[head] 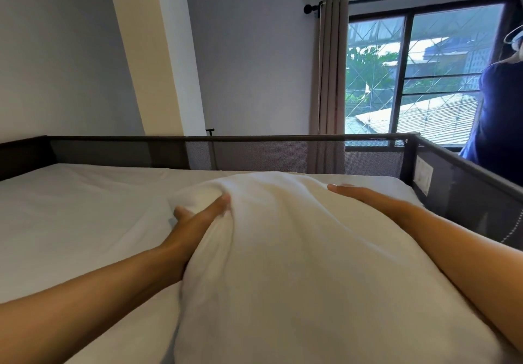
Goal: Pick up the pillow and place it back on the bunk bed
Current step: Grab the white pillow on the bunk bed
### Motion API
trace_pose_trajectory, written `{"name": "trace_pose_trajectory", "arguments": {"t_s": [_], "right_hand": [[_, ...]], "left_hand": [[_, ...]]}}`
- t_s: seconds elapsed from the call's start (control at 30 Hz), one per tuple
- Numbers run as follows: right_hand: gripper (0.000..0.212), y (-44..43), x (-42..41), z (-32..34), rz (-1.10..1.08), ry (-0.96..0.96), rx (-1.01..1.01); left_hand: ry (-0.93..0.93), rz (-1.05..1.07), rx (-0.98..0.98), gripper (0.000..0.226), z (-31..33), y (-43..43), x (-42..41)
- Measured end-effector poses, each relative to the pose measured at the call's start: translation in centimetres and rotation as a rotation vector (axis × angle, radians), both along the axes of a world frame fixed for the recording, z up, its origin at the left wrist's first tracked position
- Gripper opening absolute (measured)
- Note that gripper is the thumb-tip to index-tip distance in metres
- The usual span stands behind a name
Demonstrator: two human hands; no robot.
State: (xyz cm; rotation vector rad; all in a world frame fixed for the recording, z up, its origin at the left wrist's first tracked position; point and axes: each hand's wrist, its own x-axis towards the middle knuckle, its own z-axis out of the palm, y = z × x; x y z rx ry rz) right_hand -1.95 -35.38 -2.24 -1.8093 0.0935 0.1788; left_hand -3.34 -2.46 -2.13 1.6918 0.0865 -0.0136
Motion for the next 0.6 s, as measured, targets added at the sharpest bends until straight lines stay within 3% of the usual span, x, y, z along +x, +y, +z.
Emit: {"name": "trace_pose_trajectory", "arguments": {"t_s": [0.07, 0.1, 0.17, 0.37, 0.53, 0.6], "right_hand": [[0.128, 0.1, 0.8, -0.2, 0.000, -0.044, -0.054], [0.138, 0.2, 1.2, -0.4, 0.015, -0.079, -0.077], [0.122, 0.7, 1.6, -0.5, 0.056, -0.140, -0.128], [0.032, 2.1, 0.7, -0.7, 0.178, -0.208, -0.324], [0.063, 2.9, 0.2, -0.4, 0.200, -0.247, -0.271], [0.066, 3.2, 0.5, -0.5, 0.214, -0.256, -0.285]], "left_hand": [[-0.040, 0.040, 0.002, 0.123, 0.3, 0.7, 0.7], [-0.052, 0.027, 0.022, 0.122, 0.2, 1.0, 1.3], [-0.096, -0.042, 0.085, 0.124, -0.2, 1.7, 1.9], [-0.299, -0.202, 0.336, 0.106, -1.1, 2.6, 3.1], [-0.265, -0.311, 0.408, 0.081, -1.3, 2.9, 3.4], [-0.247, -0.339, 0.397, 0.074, -1.3, 2.8, 3.3]]}}
